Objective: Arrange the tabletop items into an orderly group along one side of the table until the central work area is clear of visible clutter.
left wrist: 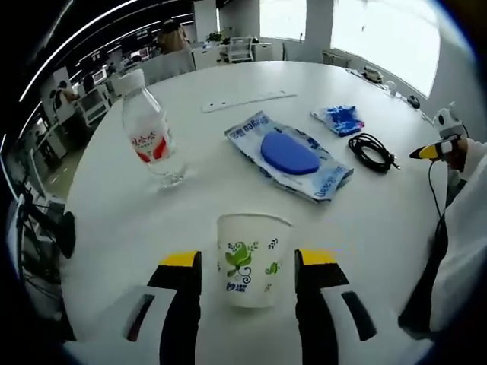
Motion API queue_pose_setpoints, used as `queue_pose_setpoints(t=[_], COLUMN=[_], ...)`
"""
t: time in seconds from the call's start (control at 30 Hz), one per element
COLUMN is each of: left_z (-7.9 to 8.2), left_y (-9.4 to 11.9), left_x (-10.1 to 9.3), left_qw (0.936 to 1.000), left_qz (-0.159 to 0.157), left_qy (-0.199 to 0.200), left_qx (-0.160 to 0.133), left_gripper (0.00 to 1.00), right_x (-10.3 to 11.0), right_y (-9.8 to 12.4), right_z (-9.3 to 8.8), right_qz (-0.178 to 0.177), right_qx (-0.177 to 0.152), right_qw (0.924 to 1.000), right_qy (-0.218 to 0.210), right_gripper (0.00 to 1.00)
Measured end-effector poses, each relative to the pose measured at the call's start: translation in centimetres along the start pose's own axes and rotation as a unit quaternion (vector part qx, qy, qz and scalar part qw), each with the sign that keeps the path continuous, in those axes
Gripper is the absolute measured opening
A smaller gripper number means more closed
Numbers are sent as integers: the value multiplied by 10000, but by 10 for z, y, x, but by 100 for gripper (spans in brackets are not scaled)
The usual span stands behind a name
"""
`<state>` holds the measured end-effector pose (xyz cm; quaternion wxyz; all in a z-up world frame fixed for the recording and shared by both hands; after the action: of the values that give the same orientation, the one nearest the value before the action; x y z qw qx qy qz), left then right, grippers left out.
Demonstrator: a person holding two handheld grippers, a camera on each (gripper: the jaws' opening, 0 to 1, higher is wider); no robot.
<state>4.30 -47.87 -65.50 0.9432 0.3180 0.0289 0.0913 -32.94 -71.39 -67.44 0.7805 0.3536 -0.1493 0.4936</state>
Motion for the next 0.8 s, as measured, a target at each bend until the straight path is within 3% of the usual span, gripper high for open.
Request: queue_pose_setpoints(t=[0.07, 0.27, 0.33, 0.4, 0.43, 0.47, 0.5, 0.53, 0.6, 0.73, 0.8], left_z=[-3, -2, 0, 5, 7, 10, 7, 3, -1, 0, 7], left_y=[-1, 3, 4, 6, 9, 9, 12, 10, 9, 9, 11], left_x=[-1, 0, 0, 0, 1, 7, 8, 8, 5, -10, -20], left_qw=[10000, 9995, 9988, 9958, 9940, 9919, 9913, 9943, 9958, 9968, 9967], left_qz=[3, 101, 129, 162, 227, 348, 482, 412, 340, 142, 152], left_qy=[49, 300, 404, 705, 829, 839, 986, 803, 743, 742, 764], left_qx=[45, -68, -230, -556, -676, -888, -732, -565, -425, -245, -246], left_gripper=[35, 32, 28, 18, 4, 0, 0, 0, 10, 61, 63], right_x=[1, 2, 3, 4, 4, 5, 5, 5, 6, 5, 5], right_y=[0, -2, -3, -3, -3, -4, -4, -4, -4, -3, -3], right_z=[1, 0, 0, 1, 1, 1, 1, 0, -1, -1, 0], right_qz=[4, 39, 54, 66, 68, 74, 78, 86, 93, 80, 59], right_qx=[3, 65, 65, 62, 60, 59, 64, 78, 107, 115, 90], right_qw=[10000, 10000, 10000, 10000, 10000, 10000, 9999, 9999, 9999, 9999, 9999], right_qy=[-1, 26, 34, 35, 34, 30, 26, 26, 35, 39, 22], right_gripper=[34, 34, 34, 34, 34, 34, 34, 34, 34, 34, 34])
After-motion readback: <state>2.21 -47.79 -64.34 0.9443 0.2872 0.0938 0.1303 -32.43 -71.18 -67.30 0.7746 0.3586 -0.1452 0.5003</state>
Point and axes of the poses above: the point that each gripper's makers call its tool centre point, and the gripper's own axes: y roughly backward along the fingers, x roughly to its left, z roughly out of its top, the point moved 8 cm from there along y, roughly backward along the fingers, and after that the axes turned 15 degrees about -x, right-handed, at the moved point
